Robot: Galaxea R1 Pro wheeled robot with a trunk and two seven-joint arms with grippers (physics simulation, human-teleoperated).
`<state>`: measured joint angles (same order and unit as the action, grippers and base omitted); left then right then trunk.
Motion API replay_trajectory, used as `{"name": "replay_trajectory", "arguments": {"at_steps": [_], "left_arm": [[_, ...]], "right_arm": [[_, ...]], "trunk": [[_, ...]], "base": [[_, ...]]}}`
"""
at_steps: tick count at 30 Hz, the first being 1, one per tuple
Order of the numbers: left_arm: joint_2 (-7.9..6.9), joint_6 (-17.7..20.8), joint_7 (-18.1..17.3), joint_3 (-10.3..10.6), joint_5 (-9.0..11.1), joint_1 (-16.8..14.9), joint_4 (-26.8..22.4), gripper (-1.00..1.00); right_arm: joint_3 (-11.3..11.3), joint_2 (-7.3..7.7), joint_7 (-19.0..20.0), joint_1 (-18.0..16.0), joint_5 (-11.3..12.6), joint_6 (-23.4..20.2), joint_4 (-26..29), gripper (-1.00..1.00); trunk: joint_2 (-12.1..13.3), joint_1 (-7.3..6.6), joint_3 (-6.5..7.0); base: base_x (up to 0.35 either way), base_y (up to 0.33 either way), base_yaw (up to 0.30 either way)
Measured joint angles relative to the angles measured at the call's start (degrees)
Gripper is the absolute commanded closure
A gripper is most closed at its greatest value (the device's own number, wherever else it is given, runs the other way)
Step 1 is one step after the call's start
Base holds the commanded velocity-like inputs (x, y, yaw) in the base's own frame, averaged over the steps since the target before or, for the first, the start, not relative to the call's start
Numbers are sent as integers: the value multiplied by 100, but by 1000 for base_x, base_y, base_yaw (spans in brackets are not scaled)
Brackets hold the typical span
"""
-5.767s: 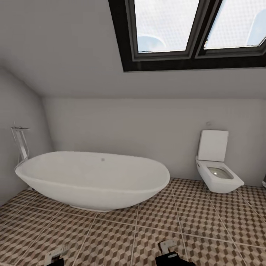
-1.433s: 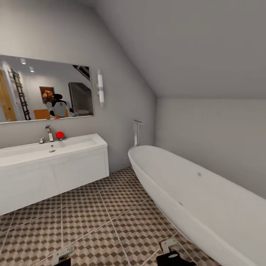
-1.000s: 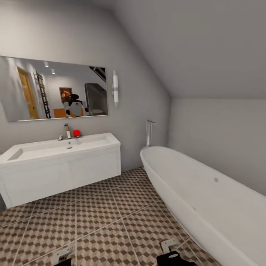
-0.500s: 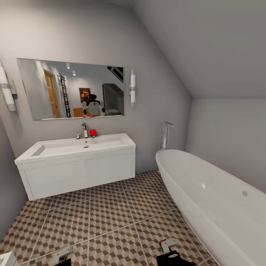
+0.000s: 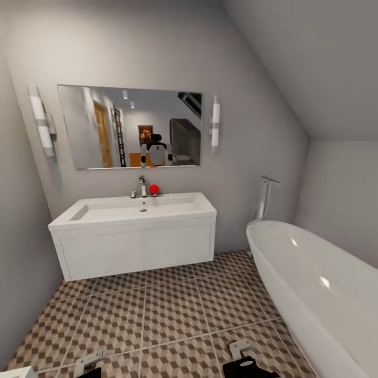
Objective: Take the four mousetraps from the cabinet in the bathroom and place them on the bathroom floor. Make sure all four end up on the same floor surface, and ensure that at least two of them are either under or directly next to the same bathroom sink.
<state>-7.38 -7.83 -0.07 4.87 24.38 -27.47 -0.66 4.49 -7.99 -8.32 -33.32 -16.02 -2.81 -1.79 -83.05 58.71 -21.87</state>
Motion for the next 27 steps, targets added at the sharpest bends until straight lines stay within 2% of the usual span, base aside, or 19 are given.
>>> {"name": "replay_trajectory", "arguments": {"at_steps": [10,21,27], "left_arm": [[0,0,1,0,-4,0,0,100],[0,0,9,0,0,0,8,100],[2,7,5,-3,0,0,8,100]], "right_arm": [[1,0,0,0,0,0,0,100],[4,9,8,0,-2,9,-1,100],[2,9,7,0,-8,9,-2,100]], "trunk": [[0,1,0],[0,2,0],[0,1,0]], "base": [[184,0,257],[30,-6,37],[176,-130,2]]}}
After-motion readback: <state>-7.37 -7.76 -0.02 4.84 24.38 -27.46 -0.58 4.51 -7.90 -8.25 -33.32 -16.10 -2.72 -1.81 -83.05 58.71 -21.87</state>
